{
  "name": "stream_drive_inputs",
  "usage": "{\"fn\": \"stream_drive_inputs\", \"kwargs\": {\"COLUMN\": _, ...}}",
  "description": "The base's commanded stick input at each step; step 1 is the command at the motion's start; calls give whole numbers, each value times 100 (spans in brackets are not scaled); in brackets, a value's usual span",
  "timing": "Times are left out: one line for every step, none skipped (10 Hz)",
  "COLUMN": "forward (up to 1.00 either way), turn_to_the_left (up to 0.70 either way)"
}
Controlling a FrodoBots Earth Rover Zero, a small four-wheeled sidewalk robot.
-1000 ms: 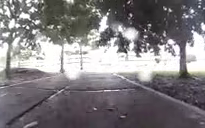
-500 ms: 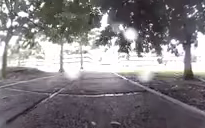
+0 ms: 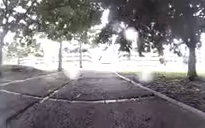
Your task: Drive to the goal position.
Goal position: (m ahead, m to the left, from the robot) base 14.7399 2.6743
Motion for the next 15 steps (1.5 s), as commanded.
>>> {"fn": "stream_drive_inputs", "kwargs": {"forward": 70, "turn_to_the_left": 0}}
{"fn": "stream_drive_inputs", "kwargs": {"forward": 70, "turn_to_the_left": 0}}
{"fn": "stream_drive_inputs", "kwargs": {"forward": 70, "turn_to_the_left": 0}}
{"fn": "stream_drive_inputs", "kwargs": {"forward": 70, "turn_to_the_left": 0}}
{"fn": "stream_drive_inputs", "kwargs": {"forward": 70, "turn_to_the_left": 0}}
{"fn": "stream_drive_inputs", "kwargs": {"forward": 70, "turn_to_the_left": 0}}
{"fn": "stream_drive_inputs", "kwargs": {"forward": 70, "turn_to_the_left": 0}}
{"fn": "stream_drive_inputs", "kwargs": {"forward": 70, "turn_to_the_left": 0}}
{"fn": "stream_drive_inputs", "kwargs": {"forward": 70, "turn_to_the_left": 0}}
{"fn": "stream_drive_inputs", "kwargs": {"forward": 70, "turn_to_the_left": 0}}
{"fn": "stream_drive_inputs", "kwargs": {"forward": 70, "turn_to_the_left": 0}}
{"fn": "stream_drive_inputs", "kwargs": {"forward": 70, "turn_to_the_left": 0}}
{"fn": "stream_drive_inputs", "kwargs": {"forward": 70, "turn_to_the_left": 0}}
{"fn": "stream_drive_inputs", "kwargs": {"forward": 70, "turn_to_the_left": 0}}
{"fn": "stream_drive_inputs", "kwargs": {"forward": 70, "turn_to_the_left": 0}}
